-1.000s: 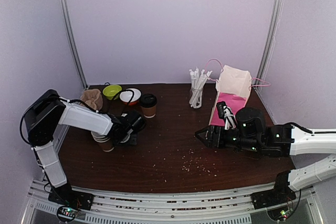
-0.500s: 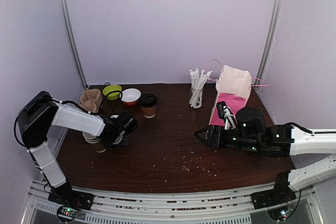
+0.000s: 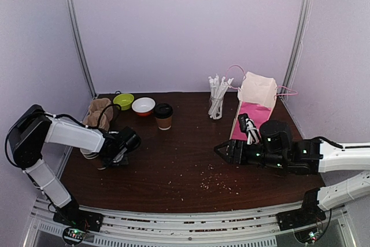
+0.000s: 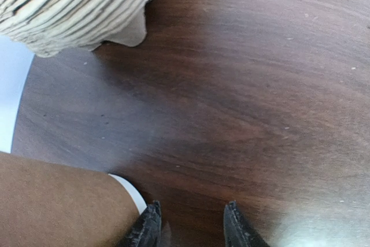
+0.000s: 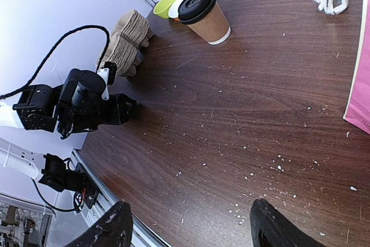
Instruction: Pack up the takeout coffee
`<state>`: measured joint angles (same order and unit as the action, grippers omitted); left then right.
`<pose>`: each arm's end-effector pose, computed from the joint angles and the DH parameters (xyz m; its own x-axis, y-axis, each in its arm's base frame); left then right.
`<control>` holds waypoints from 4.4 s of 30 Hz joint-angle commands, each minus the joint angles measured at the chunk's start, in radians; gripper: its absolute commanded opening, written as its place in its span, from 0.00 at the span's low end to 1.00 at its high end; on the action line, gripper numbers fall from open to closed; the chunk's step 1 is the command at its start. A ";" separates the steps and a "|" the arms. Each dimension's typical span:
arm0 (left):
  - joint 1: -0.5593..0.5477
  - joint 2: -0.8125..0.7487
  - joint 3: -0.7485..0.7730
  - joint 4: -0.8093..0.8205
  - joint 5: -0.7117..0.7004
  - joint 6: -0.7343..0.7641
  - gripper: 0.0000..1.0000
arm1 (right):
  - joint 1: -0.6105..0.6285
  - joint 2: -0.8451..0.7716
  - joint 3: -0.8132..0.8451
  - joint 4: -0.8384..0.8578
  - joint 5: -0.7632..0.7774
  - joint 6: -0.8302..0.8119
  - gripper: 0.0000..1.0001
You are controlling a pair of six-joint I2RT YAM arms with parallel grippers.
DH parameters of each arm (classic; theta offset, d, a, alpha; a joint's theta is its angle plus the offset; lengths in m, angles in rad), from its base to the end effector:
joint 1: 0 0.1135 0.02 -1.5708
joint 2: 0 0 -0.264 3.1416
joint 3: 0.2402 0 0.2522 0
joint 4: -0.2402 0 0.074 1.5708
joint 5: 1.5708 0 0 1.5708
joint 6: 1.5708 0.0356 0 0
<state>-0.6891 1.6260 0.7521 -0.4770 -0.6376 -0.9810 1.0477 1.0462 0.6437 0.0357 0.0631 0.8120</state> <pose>0.2143 -0.1491 0.1276 -0.7603 -0.2389 -0.6041 -0.3975 0.9066 0.1418 0.1213 0.2058 0.2620 -0.7293 0.1851 -0.6587 -0.4446 0.6036 0.6618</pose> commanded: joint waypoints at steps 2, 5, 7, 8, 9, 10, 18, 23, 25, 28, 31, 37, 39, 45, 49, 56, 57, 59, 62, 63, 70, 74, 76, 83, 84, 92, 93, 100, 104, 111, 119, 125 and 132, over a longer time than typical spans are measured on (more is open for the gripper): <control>0.015 -0.023 -0.011 -0.074 -0.045 -0.016 0.40 | 0.003 -0.008 -0.015 0.020 -0.005 -0.006 0.72; 0.029 -0.038 -0.032 -0.075 -0.042 -0.016 0.40 | 0.003 -0.015 -0.023 0.025 -0.004 -0.005 0.72; 0.031 -0.041 -0.038 -0.075 -0.038 -0.010 0.40 | 0.003 -0.018 -0.032 0.032 -0.002 -0.002 0.72; 0.031 -0.037 -0.037 -0.077 -0.035 -0.007 0.40 | 0.003 -0.019 -0.036 0.035 -0.002 -0.001 0.72; 0.031 -0.034 -0.035 -0.082 -0.034 -0.009 0.40 | 0.003 -0.017 -0.037 0.037 -0.003 0.000 0.72; 0.030 -0.033 -0.030 -0.089 -0.035 -0.012 0.40 | 0.003 -0.018 -0.037 0.038 -0.004 0.001 0.72; 0.065 -0.088 -0.060 -0.127 -0.017 -0.067 0.40 | 0.003 -0.030 -0.041 0.035 -0.006 0.002 0.72; 0.079 -0.115 -0.080 -0.144 -0.007 -0.094 0.40 | 0.004 -0.031 -0.046 0.042 -0.010 0.002 0.72; 0.080 -0.126 -0.088 -0.148 -0.004 -0.099 0.40 | 0.003 -0.033 -0.047 0.041 -0.011 0.000 0.72; 0.082 -0.142 -0.088 -0.147 0.006 -0.085 0.42 | 0.003 -0.039 -0.051 0.042 -0.008 -0.003 0.72; 0.073 -0.153 -0.062 -0.092 0.075 0.035 0.48 | 0.003 -0.044 -0.051 0.044 -0.008 -0.006 0.72; 0.012 -0.213 0.049 -0.119 0.124 0.115 0.72 | 0.003 -0.041 -0.041 0.032 -0.002 -0.011 0.72; -0.016 -0.226 0.096 -0.146 0.140 0.133 0.76 | 0.003 -0.037 -0.036 0.031 -0.002 -0.015 0.72; -0.065 -0.262 0.304 -0.269 0.079 0.167 0.82 | 0.003 -0.019 -0.023 0.024 0.001 -0.025 0.72; 0.027 -0.250 0.424 -0.302 0.045 0.246 0.82 | 0.002 -0.015 -0.021 0.029 -0.002 -0.026 0.72; 0.271 -0.197 0.475 -0.249 0.143 0.376 0.80 | 0.002 -0.015 -0.019 0.026 -0.001 -0.036 0.72; 0.305 -0.184 0.476 -0.243 0.165 0.389 0.80 | 0.002 -0.016 -0.019 0.026 0.000 -0.036 0.72; 0.358 -0.156 0.471 -0.224 0.201 0.413 0.80 | 0.002 -0.015 -0.017 0.023 -0.001 -0.037 0.72; 0.403 -0.117 0.461 -0.193 0.252 0.444 0.80 | 0.002 -0.014 -0.010 0.019 -0.003 -0.042 0.73; 0.406 -0.104 0.460 -0.185 0.254 0.449 0.80 | 0.002 -0.014 -0.008 0.016 -0.003 -0.042 0.73; 0.437 -0.004 0.460 -0.145 0.255 0.469 0.79 | 0.002 -0.011 0.013 0.006 -0.011 -0.046 0.73; 0.453 0.046 0.458 -0.127 0.245 0.482 0.76 | 0.002 -0.018 0.018 0.000 -0.016 -0.044 0.73; 0.463 0.065 0.458 -0.120 0.246 0.490 0.73 | 0.002 -0.020 0.019 -0.003 -0.018 -0.042 0.73; 0.473 0.112 0.466 -0.100 0.248 0.515 0.57 | 0.003 -0.024 0.022 -0.003 -0.017 -0.040 0.73; 0.473 0.116 0.466 -0.100 0.247 0.517 0.54 | 0.002 -0.023 0.021 -0.003 -0.017 -0.042 0.73; 0.473 0.066 0.434 -0.094 0.274 0.534 0.17 | 0.002 -0.024 0.023 -0.008 -0.012 -0.046 0.73; 0.473 0.057 0.427 -0.095 0.276 0.537 0.11 | 0.002 -0.023 0.023 -0.008 -0.011 -0.046 0.73; 0.458 -0.044 0.381 -0.105 0.311 0.545 0.00 | 0.002 -0.022 0.025 -0.006 -0.009 -0.045 0.73; 0.408 -0.113 0.376 -0.114 0.331 0.549 0.00 | 0.002 -0.019 0.029 -0.011 -0.006 -0.045 0.73; 0.244 -0.180 0.438 -0.206 0.272 0.529 0.00 | 0.002 -0.017 0.045 -0.021 -0.004 -0.039 0.73; 0.057 -0.276 0.466 -0.329 0.272 0.472 0.00 | 0.002 -0.014 0.070 -0.054 0.003 -0.059 0.73; -0.120 -0.350 0.429 -0.380 0.324 0.378 0.00 | 0.002 0.003 0.125 -0.114 0.004 -0.109 0.73; -0.357 -0.342 0.340 -0.256 0.348 0.319 0.00 | 0.002 0.049 0.174 -0.140 -0.002 -0.129 0.73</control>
<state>-0.9535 1.2678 1.1172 -0.8703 -0.2859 -0.6151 1.0477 1.0748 0.7834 -0.0700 0.0483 0.7090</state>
